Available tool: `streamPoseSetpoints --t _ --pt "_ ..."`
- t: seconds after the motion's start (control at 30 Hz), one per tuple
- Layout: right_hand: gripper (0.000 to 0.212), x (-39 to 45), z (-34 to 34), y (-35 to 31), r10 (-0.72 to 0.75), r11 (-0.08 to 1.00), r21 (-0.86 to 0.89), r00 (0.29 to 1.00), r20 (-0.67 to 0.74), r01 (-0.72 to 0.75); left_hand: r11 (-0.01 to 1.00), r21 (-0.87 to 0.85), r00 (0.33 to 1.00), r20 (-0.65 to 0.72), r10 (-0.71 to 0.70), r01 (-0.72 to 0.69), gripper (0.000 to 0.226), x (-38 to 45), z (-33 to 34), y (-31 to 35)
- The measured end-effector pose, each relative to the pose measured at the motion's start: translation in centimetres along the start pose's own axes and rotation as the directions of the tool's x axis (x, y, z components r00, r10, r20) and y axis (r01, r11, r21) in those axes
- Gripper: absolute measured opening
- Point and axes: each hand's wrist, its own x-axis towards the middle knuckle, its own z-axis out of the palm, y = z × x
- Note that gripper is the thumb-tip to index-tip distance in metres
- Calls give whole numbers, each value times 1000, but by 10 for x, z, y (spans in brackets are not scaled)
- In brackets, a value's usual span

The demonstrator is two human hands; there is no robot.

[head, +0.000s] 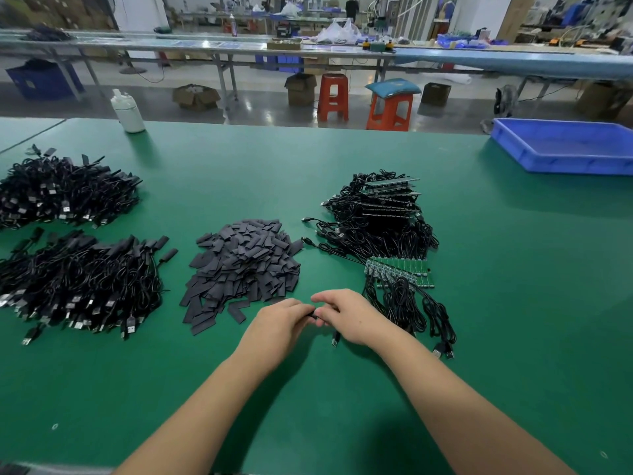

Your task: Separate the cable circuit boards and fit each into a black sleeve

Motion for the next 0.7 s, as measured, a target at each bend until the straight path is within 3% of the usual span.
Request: streamPoseSetpoints --t 0.07,0.13,0.33,0.7 --pt "21 -2 -3 -2 -30 995 -92 999 -15 28 1000 1 999 -31 18 -18 17 0 -2 1" --pt "25 -4 -7 -4 -37 981 -188 999 -8 35 1000 -1 997 -77 15 -15 18 0 -3 1" --pt "36 -7 -15 -4 13 995 -97 997 76 -6 1000 -16 991 -136 3 -5 18 -1 -2 1" --pt "35 -9 -8 -7 7 982 -188 999 47 3 999 30 997 -67 29 -27 20 -3 4 1"
